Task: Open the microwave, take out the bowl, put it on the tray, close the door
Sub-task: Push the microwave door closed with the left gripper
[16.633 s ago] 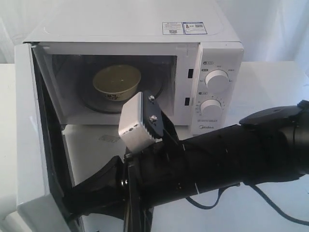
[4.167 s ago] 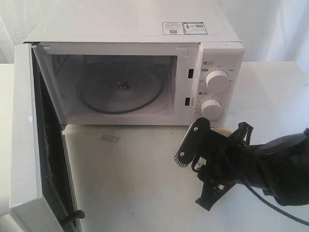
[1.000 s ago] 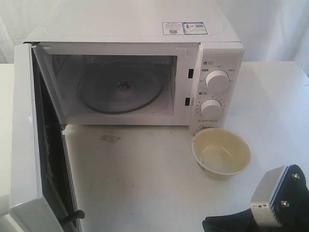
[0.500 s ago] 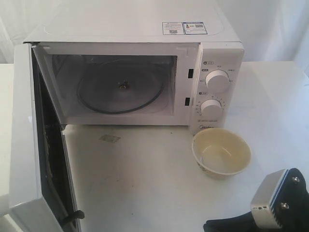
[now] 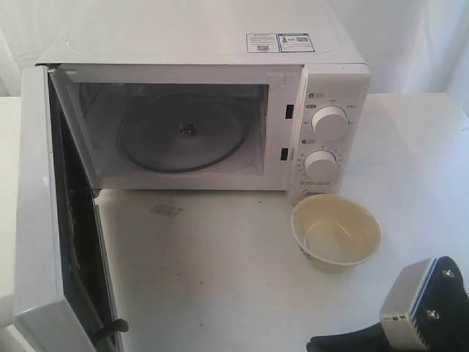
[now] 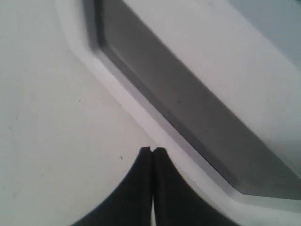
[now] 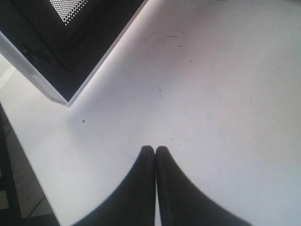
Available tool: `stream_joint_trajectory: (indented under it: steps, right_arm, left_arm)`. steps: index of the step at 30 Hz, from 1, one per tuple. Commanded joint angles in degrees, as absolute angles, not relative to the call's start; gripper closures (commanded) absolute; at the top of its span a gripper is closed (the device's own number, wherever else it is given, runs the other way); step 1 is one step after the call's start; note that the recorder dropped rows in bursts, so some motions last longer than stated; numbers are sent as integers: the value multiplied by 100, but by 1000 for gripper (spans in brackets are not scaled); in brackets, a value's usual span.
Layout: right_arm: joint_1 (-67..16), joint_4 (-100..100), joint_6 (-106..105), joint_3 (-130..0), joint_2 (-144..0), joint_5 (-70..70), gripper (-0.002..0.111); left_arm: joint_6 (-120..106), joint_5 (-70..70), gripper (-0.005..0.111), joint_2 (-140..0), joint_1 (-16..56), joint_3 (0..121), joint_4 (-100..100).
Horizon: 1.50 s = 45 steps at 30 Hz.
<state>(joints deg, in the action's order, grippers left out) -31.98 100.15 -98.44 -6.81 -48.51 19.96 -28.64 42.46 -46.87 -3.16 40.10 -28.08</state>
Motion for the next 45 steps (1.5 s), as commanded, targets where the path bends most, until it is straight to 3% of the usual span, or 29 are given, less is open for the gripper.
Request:
stream_joint_trajectory:
  steps: [1,6,12,23,45]
  right_arm:
    - [-3196,9995,-9909,-663,-4810,2036,108]
    - [-3196,9995,-9909,-663,-4810,2047,108]
    - [-3196,9995,-10021,-663,-4810,2034,108]
    - [-3196,9995,-10021,-663,-4810,1892,108]
    - [-3196,9995,-9870,-1622,-4810,1971,108]
  left_arm:
    - [-4923,4721,107,-5275,-326,4454,-4139]
    - [-6125,4755,107,-5654,-198,4513,-4859]
    - [-6789,3741,107,-6105,475,4536,-5601]
    - [-6857,2426,107,-7007,1446,4969,-5700]
    - [-7049,2142,107,-7929,1627,5948,-5824]
